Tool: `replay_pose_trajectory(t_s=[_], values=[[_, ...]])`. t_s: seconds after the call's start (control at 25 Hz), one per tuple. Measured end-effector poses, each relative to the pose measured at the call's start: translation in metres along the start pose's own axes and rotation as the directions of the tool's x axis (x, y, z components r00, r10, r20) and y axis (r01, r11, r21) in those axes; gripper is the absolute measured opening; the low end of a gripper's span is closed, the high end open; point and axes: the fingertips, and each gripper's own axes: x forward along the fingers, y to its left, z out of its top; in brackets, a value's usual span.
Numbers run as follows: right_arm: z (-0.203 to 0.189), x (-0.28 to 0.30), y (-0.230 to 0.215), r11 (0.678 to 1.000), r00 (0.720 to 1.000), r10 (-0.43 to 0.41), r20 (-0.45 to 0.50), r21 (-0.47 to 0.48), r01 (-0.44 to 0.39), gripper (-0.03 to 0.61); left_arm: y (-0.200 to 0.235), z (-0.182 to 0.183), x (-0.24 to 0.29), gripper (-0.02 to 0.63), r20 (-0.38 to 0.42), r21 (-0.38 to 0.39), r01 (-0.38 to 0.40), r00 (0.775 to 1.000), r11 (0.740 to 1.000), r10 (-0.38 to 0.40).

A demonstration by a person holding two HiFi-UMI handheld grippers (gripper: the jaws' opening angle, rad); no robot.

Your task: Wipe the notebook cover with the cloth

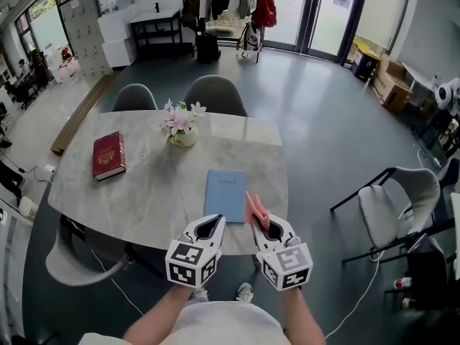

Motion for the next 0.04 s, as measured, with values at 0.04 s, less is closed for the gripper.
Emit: replay_pose_trajectory(t_s=[0.04], values=[[0.0000, 0.0007, 0.0001, 1.000, 1.000, 0.002, 0.000, -0.002, -0.002, 0.015, 0.0005, 0.0005, 0.0004, 0.008, 0.001, 0.000, 0.000, 1.000, 1.000, 0.000]])
